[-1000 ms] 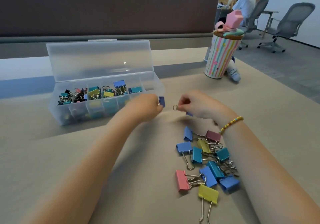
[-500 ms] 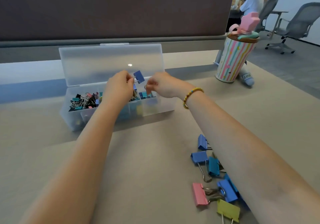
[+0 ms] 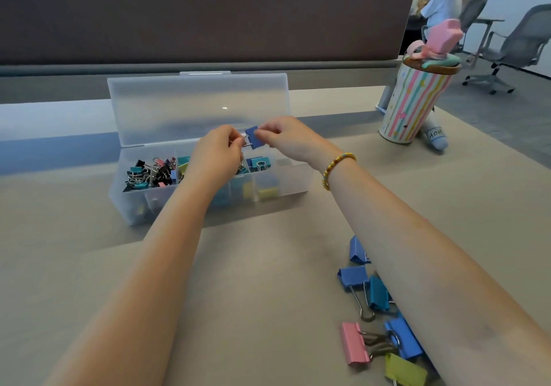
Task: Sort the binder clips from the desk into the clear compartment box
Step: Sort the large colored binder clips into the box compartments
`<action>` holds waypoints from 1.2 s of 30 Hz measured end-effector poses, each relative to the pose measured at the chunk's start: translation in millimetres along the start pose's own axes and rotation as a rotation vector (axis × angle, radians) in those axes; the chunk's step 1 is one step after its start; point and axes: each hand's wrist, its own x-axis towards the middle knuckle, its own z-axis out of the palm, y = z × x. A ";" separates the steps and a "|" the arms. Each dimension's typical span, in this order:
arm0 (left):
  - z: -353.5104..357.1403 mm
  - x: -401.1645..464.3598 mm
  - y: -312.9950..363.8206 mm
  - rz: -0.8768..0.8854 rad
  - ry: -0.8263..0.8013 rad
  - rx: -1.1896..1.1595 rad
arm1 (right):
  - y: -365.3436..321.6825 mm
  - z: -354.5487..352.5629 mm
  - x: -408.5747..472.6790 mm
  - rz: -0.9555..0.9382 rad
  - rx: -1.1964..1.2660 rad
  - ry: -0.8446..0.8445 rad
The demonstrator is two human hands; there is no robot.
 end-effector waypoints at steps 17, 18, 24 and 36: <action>-0.1 -1.8 -3.8 0.069 0.089 0.117 | 8.8 10.6 11.7 -0.054 -0.405 0.008; 0.0 -4.1 -1.6 0.098 0.111 0.138 | 12.7 7.5 8.3 -0.067 -0.436 0.065; 12.2 -28.0 41.4 0.384 0.161 0.126 | 55.7 -41.7 -58.9 -0.026 -0.327 0.371; 70.5 -91.4 89.5 0.424 -0.844 0.243 | 112.8 -72.0 -167.8 0.186 -0.145 0.046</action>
